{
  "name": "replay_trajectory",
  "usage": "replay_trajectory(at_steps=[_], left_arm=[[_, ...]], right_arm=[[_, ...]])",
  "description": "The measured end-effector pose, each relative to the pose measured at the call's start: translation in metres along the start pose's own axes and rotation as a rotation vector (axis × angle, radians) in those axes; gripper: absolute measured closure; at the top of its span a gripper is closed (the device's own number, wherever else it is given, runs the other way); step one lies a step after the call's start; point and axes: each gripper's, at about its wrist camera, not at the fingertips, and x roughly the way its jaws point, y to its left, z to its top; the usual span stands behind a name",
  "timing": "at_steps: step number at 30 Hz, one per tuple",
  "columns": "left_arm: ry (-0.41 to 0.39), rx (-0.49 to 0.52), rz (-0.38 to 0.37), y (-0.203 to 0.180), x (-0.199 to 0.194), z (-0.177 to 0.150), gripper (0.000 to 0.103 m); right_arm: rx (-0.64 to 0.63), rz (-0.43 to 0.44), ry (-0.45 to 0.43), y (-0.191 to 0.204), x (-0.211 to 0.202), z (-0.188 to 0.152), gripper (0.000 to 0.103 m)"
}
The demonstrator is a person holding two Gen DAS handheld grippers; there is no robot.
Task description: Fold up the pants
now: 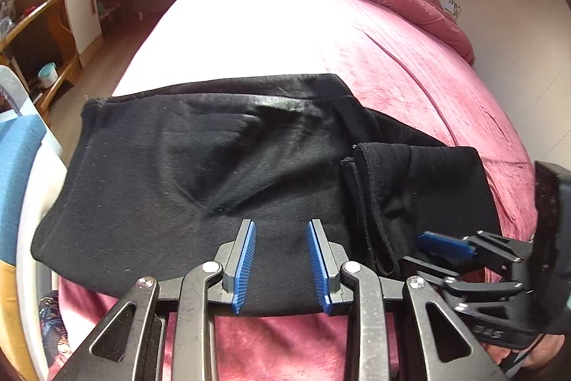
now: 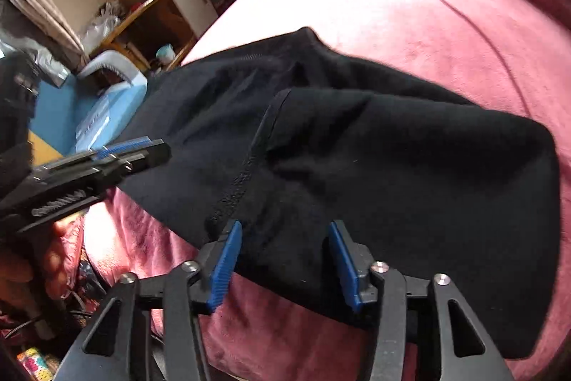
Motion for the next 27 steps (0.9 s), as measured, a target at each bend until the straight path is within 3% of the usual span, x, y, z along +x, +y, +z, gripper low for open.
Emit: replay_trajectory(at_steps=[11,16,21,24,27], left_arm=[[-0.042,-0.027,0.039,0.01,-0.017,0.001,0.072],[-0.031,-0.045,0.038,0.014,-0.011,0.001,0.072],[-0.013,-0.069,0.035,0.019,-0.003,0.001,0.072],[-0.002,-0.081,0.032,0.022,0.002,0.0,0.072],[0.006,-0.102,0.034,0.029,0.005,0.0,0.072]], right_arm=[[-0.048,-0.058,-0.002,0.009,0.029,0.008,0.063],[-0.013,-0.024,0.015,0.006,0.02,0.016,0.063],[0.036,-0.014,-0.066,-0.004,-0.005,0.039,0.062],[0.049,-0.062,-0.094,-0.012,-0.009,0.055,0.061],[0.039,-0.115,-0.066,-0.017,0.002,0.072,0.061]])
